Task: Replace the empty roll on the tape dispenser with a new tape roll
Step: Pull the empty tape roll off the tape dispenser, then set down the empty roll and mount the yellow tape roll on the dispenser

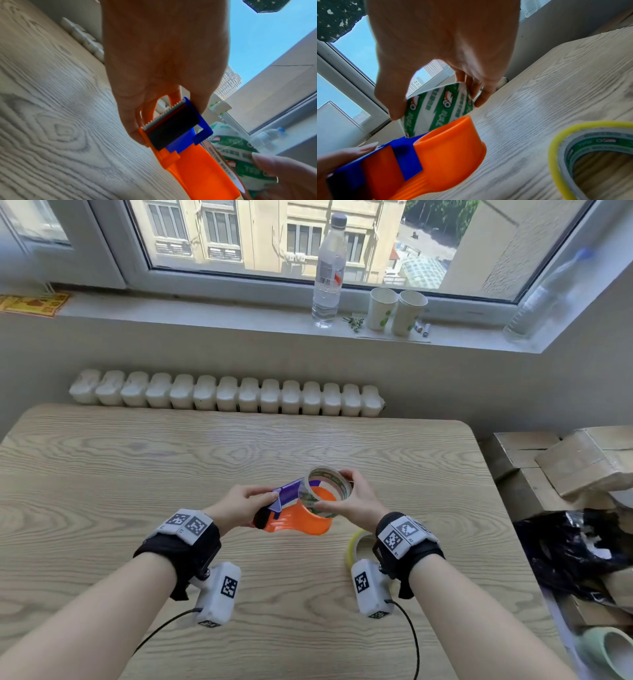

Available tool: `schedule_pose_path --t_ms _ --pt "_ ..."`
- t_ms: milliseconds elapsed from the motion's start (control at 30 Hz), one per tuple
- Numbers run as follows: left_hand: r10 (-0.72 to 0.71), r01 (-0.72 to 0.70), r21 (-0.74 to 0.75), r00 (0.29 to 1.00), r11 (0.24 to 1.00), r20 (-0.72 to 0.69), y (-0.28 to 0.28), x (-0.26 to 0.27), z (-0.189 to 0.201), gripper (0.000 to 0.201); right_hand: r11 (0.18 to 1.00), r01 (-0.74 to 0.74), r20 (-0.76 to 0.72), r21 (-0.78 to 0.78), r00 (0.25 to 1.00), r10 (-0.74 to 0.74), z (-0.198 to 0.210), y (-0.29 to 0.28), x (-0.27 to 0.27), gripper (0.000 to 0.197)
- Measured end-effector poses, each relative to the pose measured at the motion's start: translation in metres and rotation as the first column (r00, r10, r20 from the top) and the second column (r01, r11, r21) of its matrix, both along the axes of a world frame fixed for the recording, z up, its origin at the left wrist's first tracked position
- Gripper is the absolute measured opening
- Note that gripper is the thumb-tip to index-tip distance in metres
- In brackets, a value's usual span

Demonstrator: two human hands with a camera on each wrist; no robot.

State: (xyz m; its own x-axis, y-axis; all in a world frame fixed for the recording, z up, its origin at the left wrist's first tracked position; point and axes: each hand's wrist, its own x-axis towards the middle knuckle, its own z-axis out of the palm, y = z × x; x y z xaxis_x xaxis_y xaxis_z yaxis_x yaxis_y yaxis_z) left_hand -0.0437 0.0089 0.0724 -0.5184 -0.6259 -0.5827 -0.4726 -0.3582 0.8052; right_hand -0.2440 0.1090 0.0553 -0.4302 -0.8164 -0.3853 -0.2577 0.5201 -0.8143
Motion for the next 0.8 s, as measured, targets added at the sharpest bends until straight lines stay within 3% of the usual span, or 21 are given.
schedule_pose_path --t_ms 100,267,500,800 --pt "0.062 -0.059 0.058 0.997 0.997 -0.054 -0.005 0.002 -0.009 0.027 0.997 0.073 -0.025 -0.012 0.997 -0.073 -0.004 -0.004 -0.012 0.105" --pt "0.139 -0.137 0.119 0.99 0.983 -0.01 -0.016 0.019 -0.034 0.022 0.987 0.144 -0.154 0.072 0.979 -0.132 -0.027 -0.014 -0.034 0.094" --pt "0.174 -0.169 0.195 0.985 0.966 -0.009 -0.024 0.045 -0.056 0.02 0.931 0.104 -0.221 0.349 0.975 -0.026 -0.057 -0.032 -0.037 0.098" --pt "0.212 -0.198 0.229 0.977 0.953 -0.035 -0.021 0.043 -0.063 0.021 0.886 0.141 -0.251 0.442 0.968 -0.028 -0.073 -0.038 -0.032 0.095"
